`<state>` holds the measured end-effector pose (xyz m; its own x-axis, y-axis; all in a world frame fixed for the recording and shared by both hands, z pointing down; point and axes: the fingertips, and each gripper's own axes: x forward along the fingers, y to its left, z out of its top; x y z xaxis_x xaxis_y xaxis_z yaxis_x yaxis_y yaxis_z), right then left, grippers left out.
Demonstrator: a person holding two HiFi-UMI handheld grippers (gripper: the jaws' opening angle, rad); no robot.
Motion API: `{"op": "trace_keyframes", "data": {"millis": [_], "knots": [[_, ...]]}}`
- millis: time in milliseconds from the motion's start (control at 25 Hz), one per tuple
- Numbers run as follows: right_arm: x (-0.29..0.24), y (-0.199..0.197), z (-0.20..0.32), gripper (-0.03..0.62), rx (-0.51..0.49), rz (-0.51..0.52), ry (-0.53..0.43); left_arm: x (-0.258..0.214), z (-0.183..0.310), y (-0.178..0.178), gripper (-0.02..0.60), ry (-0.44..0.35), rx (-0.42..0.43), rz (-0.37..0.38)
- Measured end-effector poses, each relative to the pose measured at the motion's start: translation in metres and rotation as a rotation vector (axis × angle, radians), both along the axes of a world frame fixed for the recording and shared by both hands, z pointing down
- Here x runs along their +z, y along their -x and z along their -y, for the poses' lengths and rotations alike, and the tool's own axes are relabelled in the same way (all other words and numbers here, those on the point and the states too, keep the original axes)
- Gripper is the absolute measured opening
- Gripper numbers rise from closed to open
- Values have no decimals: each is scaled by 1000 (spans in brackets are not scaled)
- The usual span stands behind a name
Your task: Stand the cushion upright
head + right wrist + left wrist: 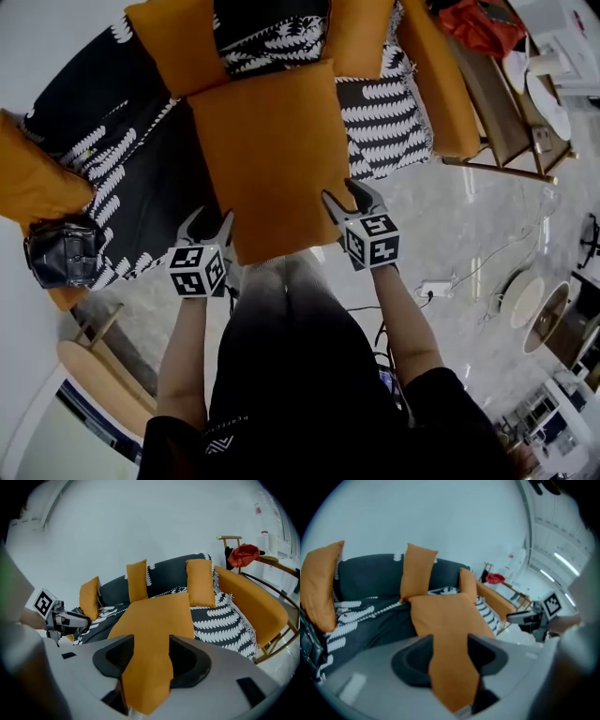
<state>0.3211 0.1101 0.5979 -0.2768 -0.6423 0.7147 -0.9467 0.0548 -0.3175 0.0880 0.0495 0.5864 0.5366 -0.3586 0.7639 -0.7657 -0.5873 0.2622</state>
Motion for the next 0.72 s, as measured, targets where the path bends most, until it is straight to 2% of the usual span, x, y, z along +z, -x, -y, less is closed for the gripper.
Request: {"op": "trace_keyframes", "data": {"millis": [320,720], "knots": [[44,-22,15,268,82,24,64,47,21,-3,267,68,-67,7],[101,-43,27,307,114,35,126,103,34,-2,302,128,-128,41]]}}
